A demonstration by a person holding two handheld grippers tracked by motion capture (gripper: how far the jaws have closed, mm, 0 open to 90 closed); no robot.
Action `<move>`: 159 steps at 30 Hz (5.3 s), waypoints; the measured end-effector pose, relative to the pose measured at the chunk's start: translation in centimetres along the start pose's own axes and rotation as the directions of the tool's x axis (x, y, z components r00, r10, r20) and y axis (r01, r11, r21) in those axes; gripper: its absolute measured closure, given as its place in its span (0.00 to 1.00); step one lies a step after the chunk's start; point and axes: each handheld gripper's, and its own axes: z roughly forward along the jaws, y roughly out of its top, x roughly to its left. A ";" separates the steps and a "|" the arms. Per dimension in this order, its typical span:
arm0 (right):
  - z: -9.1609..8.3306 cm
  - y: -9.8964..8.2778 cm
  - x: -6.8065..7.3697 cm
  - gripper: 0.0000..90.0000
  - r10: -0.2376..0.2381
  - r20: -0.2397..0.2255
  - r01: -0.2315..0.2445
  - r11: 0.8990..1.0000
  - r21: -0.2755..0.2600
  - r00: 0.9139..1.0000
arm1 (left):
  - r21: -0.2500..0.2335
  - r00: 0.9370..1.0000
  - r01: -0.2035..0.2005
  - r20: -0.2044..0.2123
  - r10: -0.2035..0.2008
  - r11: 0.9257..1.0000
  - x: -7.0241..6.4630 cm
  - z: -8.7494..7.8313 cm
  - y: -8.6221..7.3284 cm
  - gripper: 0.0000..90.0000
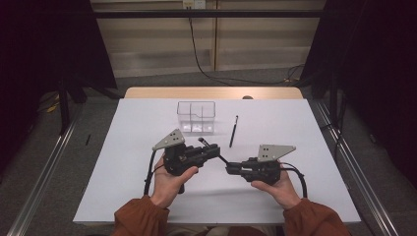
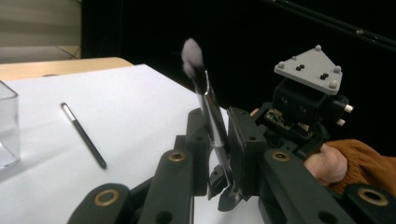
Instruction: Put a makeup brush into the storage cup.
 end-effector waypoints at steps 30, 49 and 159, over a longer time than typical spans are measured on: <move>-0.2 0.2 -0.1 0.27 0.052 0.038 -0.049 0.997 -0.057 0.998 | 0.056 0.998 -0.051 -0.031 0.053 0.997 -0.6 0.0 0.6 0.93; -1.2 0.4 -0.4 0.05 0.071 0.119 -0.060 0.994 -0.097 0.990 | 0.106 0.994 -0.076 -0.071 0.083 0.991 -0.1 -0.7 1.3 0.93; -10.0 -4.2 0.0 0.00 0.142 0.503 -0.041 0.978 -0.207 0.852 | 0.181 0.904 -0.046 -0.412 0.118 0.982 11.0 -4.6 11.7 0.93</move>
